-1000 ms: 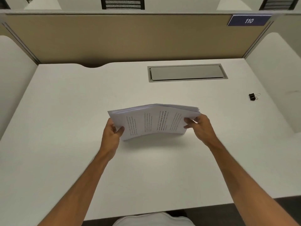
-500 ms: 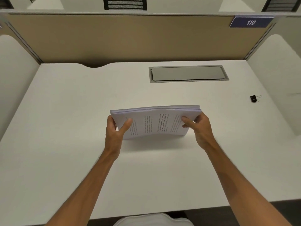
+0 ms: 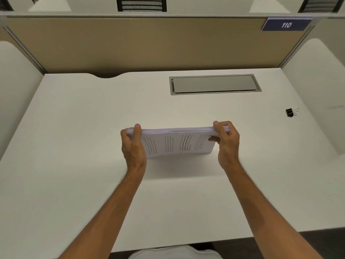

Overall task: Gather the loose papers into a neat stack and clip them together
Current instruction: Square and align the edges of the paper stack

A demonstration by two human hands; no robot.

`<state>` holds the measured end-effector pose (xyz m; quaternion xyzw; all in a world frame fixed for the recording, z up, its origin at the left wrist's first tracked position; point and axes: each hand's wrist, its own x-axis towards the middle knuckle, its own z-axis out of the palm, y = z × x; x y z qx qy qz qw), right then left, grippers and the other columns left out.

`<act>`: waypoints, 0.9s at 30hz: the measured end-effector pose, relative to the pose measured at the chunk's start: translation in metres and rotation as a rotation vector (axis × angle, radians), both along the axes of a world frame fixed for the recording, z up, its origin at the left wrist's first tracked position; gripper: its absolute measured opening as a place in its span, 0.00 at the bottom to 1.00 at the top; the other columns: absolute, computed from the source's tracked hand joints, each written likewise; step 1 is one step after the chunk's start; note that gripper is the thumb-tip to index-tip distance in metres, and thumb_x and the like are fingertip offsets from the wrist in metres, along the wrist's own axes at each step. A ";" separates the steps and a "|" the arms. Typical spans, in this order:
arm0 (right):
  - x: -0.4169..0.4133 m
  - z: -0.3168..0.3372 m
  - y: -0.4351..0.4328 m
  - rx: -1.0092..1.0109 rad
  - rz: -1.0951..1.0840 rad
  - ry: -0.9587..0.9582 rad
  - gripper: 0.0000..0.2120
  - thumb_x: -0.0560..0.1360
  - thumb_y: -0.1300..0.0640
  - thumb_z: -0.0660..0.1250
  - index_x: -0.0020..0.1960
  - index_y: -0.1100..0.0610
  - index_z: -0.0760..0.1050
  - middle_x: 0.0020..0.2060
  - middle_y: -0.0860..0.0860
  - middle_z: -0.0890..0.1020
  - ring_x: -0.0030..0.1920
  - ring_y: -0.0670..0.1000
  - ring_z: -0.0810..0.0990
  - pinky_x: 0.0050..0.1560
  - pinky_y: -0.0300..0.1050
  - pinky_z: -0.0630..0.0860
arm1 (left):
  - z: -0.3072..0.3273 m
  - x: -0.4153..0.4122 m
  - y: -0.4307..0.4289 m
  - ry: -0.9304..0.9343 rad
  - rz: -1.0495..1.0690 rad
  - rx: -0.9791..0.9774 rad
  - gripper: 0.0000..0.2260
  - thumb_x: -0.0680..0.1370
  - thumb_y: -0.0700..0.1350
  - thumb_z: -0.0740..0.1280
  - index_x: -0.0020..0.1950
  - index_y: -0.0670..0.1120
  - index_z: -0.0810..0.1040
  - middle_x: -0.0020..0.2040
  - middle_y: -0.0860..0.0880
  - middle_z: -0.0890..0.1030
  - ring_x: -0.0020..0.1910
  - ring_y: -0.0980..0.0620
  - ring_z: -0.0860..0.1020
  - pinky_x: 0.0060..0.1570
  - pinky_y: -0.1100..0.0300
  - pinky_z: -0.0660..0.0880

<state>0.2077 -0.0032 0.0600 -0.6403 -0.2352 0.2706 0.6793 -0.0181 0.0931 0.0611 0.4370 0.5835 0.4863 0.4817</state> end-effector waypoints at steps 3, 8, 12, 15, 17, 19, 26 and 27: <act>0.002 -0.002 0.003 -0.015 -0.004 -0.029 0.09 0.81 0.55 0.67 0.44 0.59 0.74 0.34 0.43 0.78 0.35 0.43 0.81 0.39 0.46 0.79 | 0.001 -0.001 0.001 -0.017 -0.037 0.018 0.13 0.78 0.61 0.62 0.43 0.54 0.66 0.45 0.56 0.76 0.39 0.64 0.74 0.35 0.71 0.70; 0.008 -0.003 0.002 -0.031 0.066 -0.045 0.17 0.78 0.49 0.70 0.49 0.63 0.74 0.34 0.43 0.79 0.35 0.44 0.81 0.44 0.53 0.79 | 0.000 -0.017 0.000 -0.033 -0.346 0.056 0.17 0.73 0.52 0.69 0.57 0.49 0.67 0.57 0.50 0.73 0.52 0.59 0.75 0.46 0.68 0.74; 0.013 -0.003 -0.001 -0.040 0.155 -0.081 0.17 0.70 0.47 0.77 0.49 0.57 0.75 0.38 0.42 0.80 0.38 0.43 0.79 0.41 0.36 0.77 | -0.005 -0.028 0.003 0.082 -0.471 0.102 0.22 0.71 0.45 0.68 0.62 0.46 0.65 0.63 0.48 0.72 0.63 0.53 0.72 0.59 0.65 0.70; 0.016 -0.006 -0.002 -0.049 0.188 -0.101 0.20 0.68 0.47 0.79 0.52 0.55 0.76 0.39 0.41 0.82 0.41 0.42 0.79 0.43 0.33 0.76 | -0.005 -0.030 0.002 0.071 -0.517 0.104 0.24 0.69 0.42 0.65 0.64 0.46 0.65 0.65 0.48 0.69 0.63 0.60 0.70 0.57 0.69 0.69; 0.018 -0.006 -0.001 -0.047 0.207 -0.068 0.20 0.67 0.46 0.79 0.52 0.54 0.76 0.40 0.41 0.82 0.42 0.44 0.79 0.45 0.34 0.76 | -0.007 -0.029 0.002 0.038 -0.535 0.108 0.26 0.66 0.38 0.62 0.64 0.45 0.65 0.67 0.48 0.68 0.61 0.68 0.69 0.54 0.76 0.68; 0.019 -0.006 0.001 -0.045 0.208 -0.026 0.20 0.66 0.46 0.79 0.51 0.53 0.77 0.40 0.42 0.81 0.43 0.46 0.78 0.45 0.35 0.76 | -0.009 -0.030 0.005 0.054 -0.554 0.104 0.31 0.62 0.37 0.59 0.65 0.46 0.64 0.67 0.49 0.67 0.61 0.71 0.68 0.55 0.77 0.67; 0.023 -0.004 0.009 -0.042 0.218 0.040 0.19 0.70 0.52 0.76 0.54 0.61 0.75 0.41 0.47 0.80 0.40 0.46 0.81 0.47 0.46 0.79 | -0.014 -0.034 0.021 0.320 -0.516 0.198 0.25 0.74 0.27 0.66 0.62 0.49 0.63 0.63 0.50 0.72 0.62 0.65 0.72 0.62 0.65 0.72; 0.024 -0.003 0.009 -0.043 0.229 0.052 0.18 0.71 0.53 0.75 0.54 0.61 0.74 0.42 0.49 0.79 0.41 0.47 0.81 0.49 0.48 0.79 | -0.014 -0.036 0.024 0.331 -0.483 0.211 0.22 0.76 0.30 0.68 0.60 0.50 0.64 0.60 0.51 0.75 0.59 0.62 0.75 0.58 0.65 0.74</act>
